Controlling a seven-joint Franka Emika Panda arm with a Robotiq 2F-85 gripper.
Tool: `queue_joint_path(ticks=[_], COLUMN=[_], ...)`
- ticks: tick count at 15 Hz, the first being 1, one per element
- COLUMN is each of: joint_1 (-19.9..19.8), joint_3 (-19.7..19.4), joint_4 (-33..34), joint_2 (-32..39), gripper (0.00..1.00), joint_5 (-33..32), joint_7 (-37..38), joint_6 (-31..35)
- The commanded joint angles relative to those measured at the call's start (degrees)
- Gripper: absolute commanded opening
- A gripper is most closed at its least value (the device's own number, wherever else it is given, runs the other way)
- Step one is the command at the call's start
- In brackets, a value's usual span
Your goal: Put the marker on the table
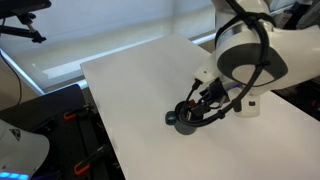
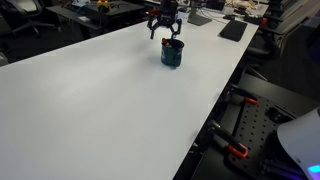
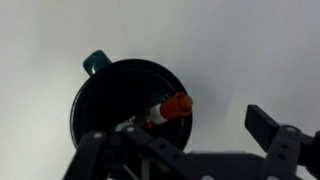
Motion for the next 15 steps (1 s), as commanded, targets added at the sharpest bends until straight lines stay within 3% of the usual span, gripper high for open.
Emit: queue_joint_path(ticks=[1, 5, 6, 7, 13, 14, 15], joint_1=[0.25, 0.74, 0.68, 0.4, -0.58, -0.66, -0.66], joint_3=[0.02, 0.07, 0.06, 0.23, 0.08, 0.01, -0.03], joint_4=[-0.09, -0.69, -0.64, -0.45, 0.9, 0.84, 0.76], joint_2=[-0.13, -0.7, -0.64, -0.44, 0.94, 1.01, 1.11], gripper=[1.0, 1.0, 0.75, 0.74, 0.27, 0.38, 0.64], joint_5=[-0.17, -0.34, -0.36, -0.08, 0.18, 0.24, 0.14], joint_7=[0.02, 0.04, 0.01, -0.43, 0.19, 0.49, 0.53], joint_6=[0.17, 0.64, 0.57, 0.4, -0.28, -0.35, -0.23])
